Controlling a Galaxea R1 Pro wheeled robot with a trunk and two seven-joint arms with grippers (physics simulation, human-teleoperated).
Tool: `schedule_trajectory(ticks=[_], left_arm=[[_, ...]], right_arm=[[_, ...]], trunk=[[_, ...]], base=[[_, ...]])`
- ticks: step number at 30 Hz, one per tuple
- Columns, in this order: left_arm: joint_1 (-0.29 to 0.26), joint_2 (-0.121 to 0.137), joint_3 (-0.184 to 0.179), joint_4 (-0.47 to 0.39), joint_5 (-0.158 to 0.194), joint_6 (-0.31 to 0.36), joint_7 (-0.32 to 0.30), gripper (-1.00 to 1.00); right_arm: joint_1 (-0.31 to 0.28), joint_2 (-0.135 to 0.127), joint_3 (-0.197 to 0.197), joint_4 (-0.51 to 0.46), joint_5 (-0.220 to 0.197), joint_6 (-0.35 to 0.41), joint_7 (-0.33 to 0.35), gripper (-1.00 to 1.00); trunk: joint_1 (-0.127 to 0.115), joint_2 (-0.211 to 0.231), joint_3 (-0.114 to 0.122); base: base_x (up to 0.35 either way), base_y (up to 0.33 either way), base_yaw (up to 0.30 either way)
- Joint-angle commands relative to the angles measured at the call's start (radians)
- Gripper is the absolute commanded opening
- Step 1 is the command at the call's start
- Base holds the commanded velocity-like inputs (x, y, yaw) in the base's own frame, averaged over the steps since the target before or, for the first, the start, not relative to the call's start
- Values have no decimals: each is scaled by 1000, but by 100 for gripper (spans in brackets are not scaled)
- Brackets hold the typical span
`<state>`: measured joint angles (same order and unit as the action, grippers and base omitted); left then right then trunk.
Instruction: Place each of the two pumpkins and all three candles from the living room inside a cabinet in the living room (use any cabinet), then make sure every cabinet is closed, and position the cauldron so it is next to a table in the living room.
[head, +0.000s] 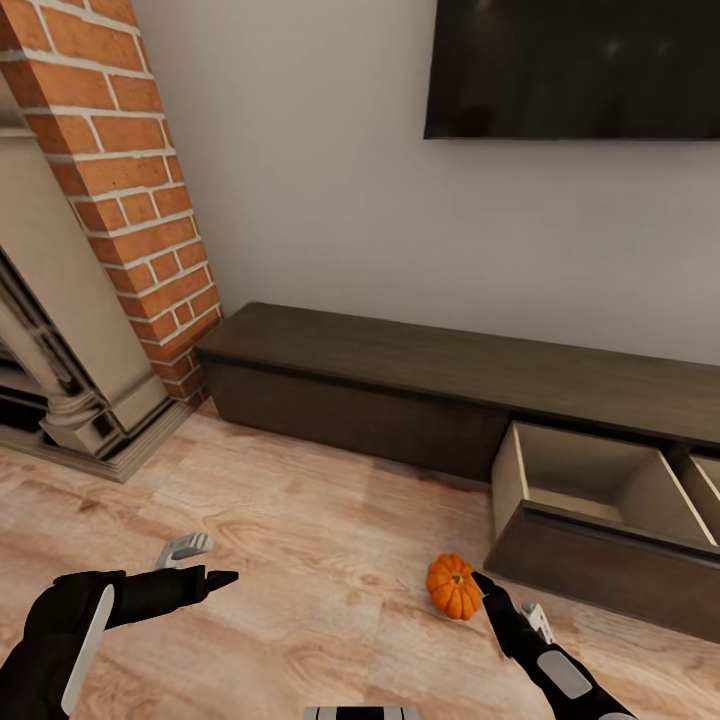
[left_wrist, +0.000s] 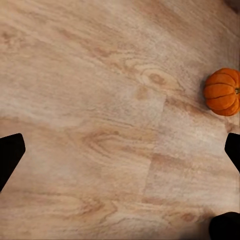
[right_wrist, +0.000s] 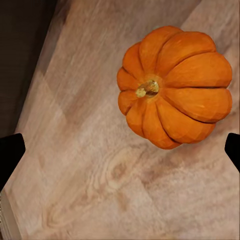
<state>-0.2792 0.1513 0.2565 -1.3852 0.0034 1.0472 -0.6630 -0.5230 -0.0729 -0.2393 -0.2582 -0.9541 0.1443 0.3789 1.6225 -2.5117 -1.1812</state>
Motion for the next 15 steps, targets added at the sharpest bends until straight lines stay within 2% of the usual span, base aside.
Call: schedule_trajectory(ticks=[1,12,15], left_arm=[[0,0,0,0,0,0,0,100],[0,-1,0,0,1,0,0,100],[0,-1,1,0,1,0,0,100]], right_arm=[[0,0,0,0,0,0,0,100],[0,-1,0,0,-1,0,0,100],[0,-1,0,0,-1,-1,0,100]], trunk=[[0,0,0],[0,0,0],[1,-1,-12]], base=[[103,61,0],[17,10,0],[0,0,0]])
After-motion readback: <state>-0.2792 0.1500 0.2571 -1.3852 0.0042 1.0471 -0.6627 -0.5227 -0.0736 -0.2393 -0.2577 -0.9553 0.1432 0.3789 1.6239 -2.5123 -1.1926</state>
